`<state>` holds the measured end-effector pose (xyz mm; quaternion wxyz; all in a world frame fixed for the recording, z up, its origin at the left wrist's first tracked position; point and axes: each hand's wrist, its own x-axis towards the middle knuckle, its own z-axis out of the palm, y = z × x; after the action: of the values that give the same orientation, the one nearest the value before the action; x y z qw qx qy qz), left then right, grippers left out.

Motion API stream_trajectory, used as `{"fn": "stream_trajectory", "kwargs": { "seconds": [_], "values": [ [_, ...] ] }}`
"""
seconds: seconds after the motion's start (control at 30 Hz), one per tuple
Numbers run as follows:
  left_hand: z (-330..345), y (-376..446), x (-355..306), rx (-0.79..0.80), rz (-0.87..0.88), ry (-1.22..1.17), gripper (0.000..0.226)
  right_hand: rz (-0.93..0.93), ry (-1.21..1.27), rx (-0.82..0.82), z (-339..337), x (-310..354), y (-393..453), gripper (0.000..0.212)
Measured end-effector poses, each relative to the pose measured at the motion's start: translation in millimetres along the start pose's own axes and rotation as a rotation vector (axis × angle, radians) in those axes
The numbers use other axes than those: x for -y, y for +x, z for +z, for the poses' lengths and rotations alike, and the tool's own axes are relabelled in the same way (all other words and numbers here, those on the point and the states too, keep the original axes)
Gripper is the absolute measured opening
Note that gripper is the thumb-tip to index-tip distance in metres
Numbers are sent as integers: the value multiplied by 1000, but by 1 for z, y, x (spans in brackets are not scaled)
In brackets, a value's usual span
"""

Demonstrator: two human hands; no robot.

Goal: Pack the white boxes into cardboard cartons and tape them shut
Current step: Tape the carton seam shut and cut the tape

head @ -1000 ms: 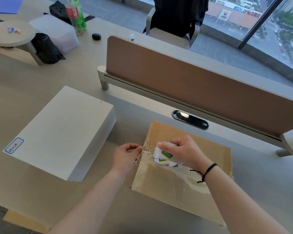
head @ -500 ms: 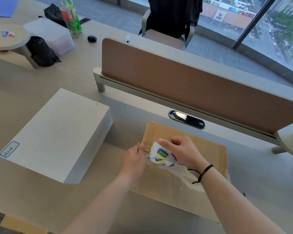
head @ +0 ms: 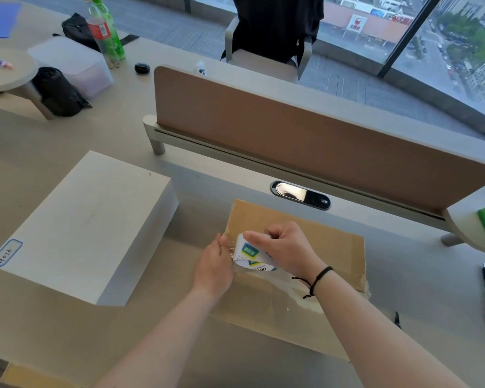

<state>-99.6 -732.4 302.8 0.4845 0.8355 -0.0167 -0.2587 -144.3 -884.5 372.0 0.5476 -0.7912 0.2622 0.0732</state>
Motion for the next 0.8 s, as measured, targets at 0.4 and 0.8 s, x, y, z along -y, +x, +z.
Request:
{"fn": "stream_trajectory", "kwargs": {
  "seconds": [0.4,0.8],
  "values": [
    [0,1,0,-38,-26,107,68,-92,-363,-28,-41,-10,-14,62],
    [0,-3,-5,-69,-11,68,49,-2,211,5,-48,-40,-20,62]
  ]
}}
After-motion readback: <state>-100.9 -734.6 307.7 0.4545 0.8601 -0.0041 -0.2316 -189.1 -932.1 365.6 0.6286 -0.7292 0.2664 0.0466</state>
